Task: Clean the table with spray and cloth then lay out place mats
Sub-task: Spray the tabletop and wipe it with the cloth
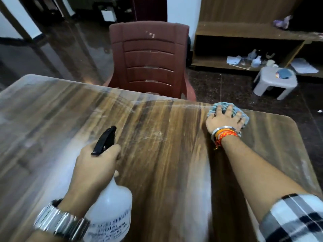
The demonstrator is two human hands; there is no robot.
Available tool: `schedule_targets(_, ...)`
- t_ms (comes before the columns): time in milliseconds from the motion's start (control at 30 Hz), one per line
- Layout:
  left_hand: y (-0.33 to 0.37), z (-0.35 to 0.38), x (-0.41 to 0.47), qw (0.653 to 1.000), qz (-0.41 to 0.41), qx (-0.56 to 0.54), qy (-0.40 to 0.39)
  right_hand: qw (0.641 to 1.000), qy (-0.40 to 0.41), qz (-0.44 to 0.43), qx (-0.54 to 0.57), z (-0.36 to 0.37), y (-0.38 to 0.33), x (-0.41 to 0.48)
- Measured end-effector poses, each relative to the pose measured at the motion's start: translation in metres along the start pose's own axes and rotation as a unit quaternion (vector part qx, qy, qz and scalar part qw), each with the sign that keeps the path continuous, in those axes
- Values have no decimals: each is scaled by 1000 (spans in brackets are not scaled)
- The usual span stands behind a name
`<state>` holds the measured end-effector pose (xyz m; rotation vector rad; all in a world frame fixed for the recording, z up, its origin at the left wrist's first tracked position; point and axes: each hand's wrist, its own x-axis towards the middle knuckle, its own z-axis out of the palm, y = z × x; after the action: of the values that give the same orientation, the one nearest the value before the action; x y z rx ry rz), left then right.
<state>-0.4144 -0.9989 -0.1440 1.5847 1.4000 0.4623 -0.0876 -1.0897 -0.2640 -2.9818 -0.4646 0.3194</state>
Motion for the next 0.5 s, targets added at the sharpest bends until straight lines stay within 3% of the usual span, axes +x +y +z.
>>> schedule_targets(200, 12, 0, 99, 1000, 0, 15, 5, 989, 11, -149, 4, 36, -141, -26)
schedule_targets(400, 20, -2, 147, 995, 3, 100, -3, 980, 9, -198, 0, 54, -220, -33)
schedule_targets(500, 14, -31, 155, 996, 11, 92, 19, 968, 4, -253, 4, 63, -271, -48)
